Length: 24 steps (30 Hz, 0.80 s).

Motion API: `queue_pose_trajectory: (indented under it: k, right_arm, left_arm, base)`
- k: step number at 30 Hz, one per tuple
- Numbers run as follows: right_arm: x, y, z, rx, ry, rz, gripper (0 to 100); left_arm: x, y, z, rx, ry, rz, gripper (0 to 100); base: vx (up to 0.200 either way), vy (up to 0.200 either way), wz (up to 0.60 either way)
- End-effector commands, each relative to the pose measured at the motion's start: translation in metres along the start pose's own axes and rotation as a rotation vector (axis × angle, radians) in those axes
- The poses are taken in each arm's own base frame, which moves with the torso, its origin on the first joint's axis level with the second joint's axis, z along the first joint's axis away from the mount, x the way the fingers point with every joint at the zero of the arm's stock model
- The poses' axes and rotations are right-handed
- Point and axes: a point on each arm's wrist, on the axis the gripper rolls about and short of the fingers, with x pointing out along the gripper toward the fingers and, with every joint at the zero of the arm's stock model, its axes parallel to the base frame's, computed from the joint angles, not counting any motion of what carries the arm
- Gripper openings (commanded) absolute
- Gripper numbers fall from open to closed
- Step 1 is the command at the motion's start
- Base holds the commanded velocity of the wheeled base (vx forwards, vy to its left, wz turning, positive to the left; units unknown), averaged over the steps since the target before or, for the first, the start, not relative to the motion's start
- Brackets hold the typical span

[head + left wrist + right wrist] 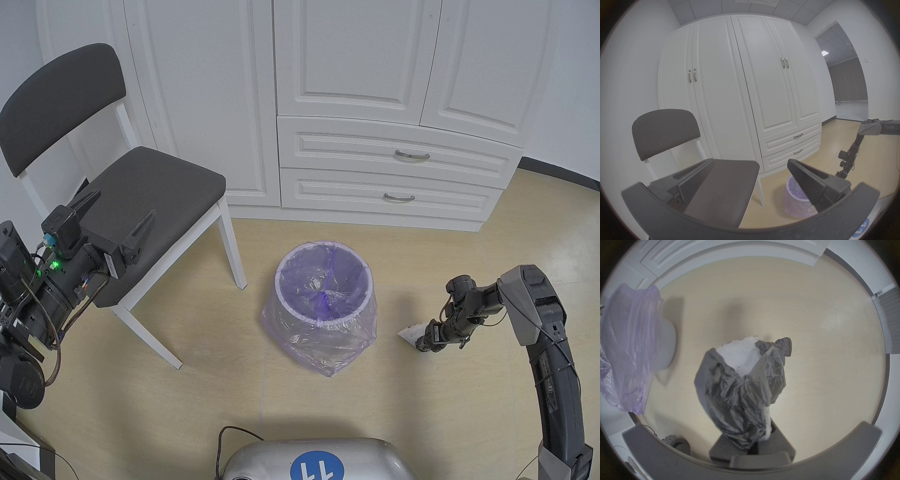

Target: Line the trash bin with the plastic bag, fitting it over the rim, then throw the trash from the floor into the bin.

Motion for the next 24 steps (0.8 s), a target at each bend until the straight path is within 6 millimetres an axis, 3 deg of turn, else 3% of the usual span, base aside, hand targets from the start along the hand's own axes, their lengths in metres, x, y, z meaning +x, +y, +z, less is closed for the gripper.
queue_pose_trajectory:
  k: [1, 3, 4, 5, 7, 8, 9, 10, 11, 18, 21, 24]
  right_arm:
    - [-0.055, 0.021, 0.006, -0.038, -0.223, 0.063, 0]
    - [-0.073, 0.025, 0.008, -0.055, -0.281, 0.07, 0]
    - [-0.112, 0.041, 0.009, -0.092, -0.362, 0.09, 0]
    - [-0.128, 0.046, 0.009, -0.105, -0.393, 0.092, 0]
    - [-0.191, 0.061, 0.007, -0.159, -0.531, 0.068, 0]
    - [-0.191, 0.061, 0.007, -0.159, -0.531, 0.068, 0]
    - [-0.232, 0.07, 0.0, -0.167, -0.644, 0.023, 0]
    - [-0.232, 0.07, 0.0, -0.167, -0.644, 0.023, 0]
    - [-0.256, 0.069, -0.01, -0.155, -0.744, -0.05, 0]
    - [-0.297, 0.063, -0.028, -0.192, -1.059, -0.148, 0]
    - [-0.306, 0.076, -0.034, -0.217, -1.109, -0.13, 0]
    - [-0.311, 0.105, -0.039, -0.213, -1.124, -0.078, 0]
  left_arm:
    - [-0.007, -0.008, 0.011, 0.002, -0.072, -0.021, 100]
    - [-0.01, -0.007, 0.015, 0.004, -0.095, -0.02, 100]
    - [-0.013, -0.008, 0.02, 0.009, -0.123, -0.021, 100]
    - [-0.014, -0.008, 0.022, 0.008, -0.133, -0.021, 100]
    - [-0.018, -0.007, 0.03, 0.008, -0.17, -0.015, 100]
    - [-0.018, -0.007, 0.03, 0.008, -0.17, -0.015, 100]
    - [-0.021, -0.006, 0.034, 0.008, -0.187, -0.013, 100]
    - [-0.021, -0.006, 0.034, 0.008, -0.187, -0.013, 100]
    - [-0.024, -0.005, 0.037, 0.009, -0.2, -0.009, 100]
    - [-0.022, -0.01, 0.048, -0.006, -0.243, -0.019, 100]
    - [-0.022, -0.009, 0.05, -0.007, -0.249, -0.001, 100]
    - [-0.025, -0.009, 0.052, 0.036, -0.259, 0.005, 100]
  base:
    - [0.0, 0.0, 0.0]
    - [0.0, 0.0, 0.0]
    - [0.0, 0.0, 0.0]
    - [0.0, 0.0, 0.0]
    - [0.0, 0.0, 0.0]
    - [0.0, 0.0, 0.0]
    - [0.0, 0.0, 0.0]
    - [0.0, 0.0, 0.0]
    - [0.0, 0.0, 0.0]
    - [0.0, 0.0, 0.0]
    - [0.0, 0.0, 0.0]
    - [0.0, 0.0, 0.0]
